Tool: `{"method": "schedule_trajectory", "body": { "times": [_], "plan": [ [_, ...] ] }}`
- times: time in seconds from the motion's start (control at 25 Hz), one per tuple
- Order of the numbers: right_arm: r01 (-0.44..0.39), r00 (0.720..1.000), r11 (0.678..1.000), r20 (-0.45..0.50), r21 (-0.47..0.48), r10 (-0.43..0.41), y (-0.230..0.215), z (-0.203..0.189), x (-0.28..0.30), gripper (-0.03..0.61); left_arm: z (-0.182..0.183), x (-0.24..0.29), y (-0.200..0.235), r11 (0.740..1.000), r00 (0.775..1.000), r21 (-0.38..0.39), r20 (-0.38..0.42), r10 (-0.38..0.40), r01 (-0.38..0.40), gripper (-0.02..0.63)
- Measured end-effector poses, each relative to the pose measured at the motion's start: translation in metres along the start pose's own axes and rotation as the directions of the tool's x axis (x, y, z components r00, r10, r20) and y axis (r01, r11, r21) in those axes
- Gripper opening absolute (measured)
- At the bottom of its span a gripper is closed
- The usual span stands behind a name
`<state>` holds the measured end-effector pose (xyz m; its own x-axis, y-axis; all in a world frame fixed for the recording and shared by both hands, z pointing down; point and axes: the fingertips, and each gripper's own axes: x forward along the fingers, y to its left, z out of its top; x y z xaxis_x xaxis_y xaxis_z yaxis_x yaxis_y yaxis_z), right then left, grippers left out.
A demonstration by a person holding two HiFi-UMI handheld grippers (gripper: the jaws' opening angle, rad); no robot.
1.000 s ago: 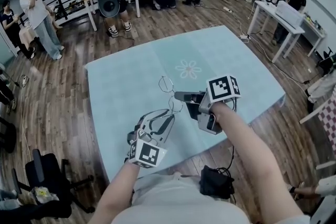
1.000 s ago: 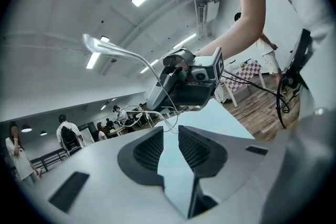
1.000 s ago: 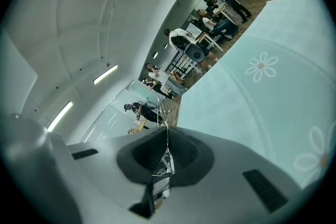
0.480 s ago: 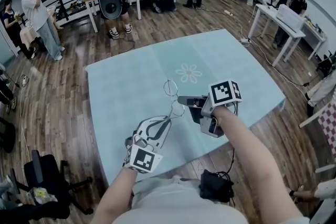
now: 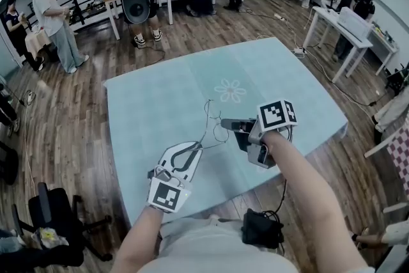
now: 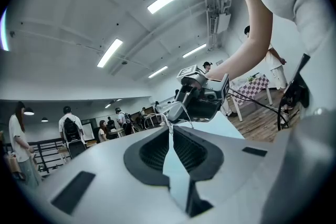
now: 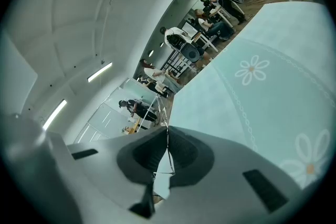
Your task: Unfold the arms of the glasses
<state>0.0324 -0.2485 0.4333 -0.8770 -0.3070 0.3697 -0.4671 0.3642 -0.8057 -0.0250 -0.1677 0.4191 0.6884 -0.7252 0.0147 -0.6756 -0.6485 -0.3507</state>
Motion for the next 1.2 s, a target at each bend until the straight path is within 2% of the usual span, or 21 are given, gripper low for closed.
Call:
{"method": "schedule_trajectory", "body": {
  "times": [0.72, 1.2],
  "plan": [
    [0.009, 0.998, 0.998, -0.063, -0.066, -0.013, -0.005, -0.010, -0.009, 0.014, 0.006, -0.021, 0.028, 0.996, 0.996, -0.050, 0.030, 0.080, -0.078, 0.023],
    [0.054, 0.984, 0.979, -0.154, -0.196, -0.085, -0.016, -0.029, -0.018, 0.014, 0.005, -0.030, 0.046, 0.987, 0.989, -0.080, 0.026, 0.145, -0.142, 0.021]
  ]
}}
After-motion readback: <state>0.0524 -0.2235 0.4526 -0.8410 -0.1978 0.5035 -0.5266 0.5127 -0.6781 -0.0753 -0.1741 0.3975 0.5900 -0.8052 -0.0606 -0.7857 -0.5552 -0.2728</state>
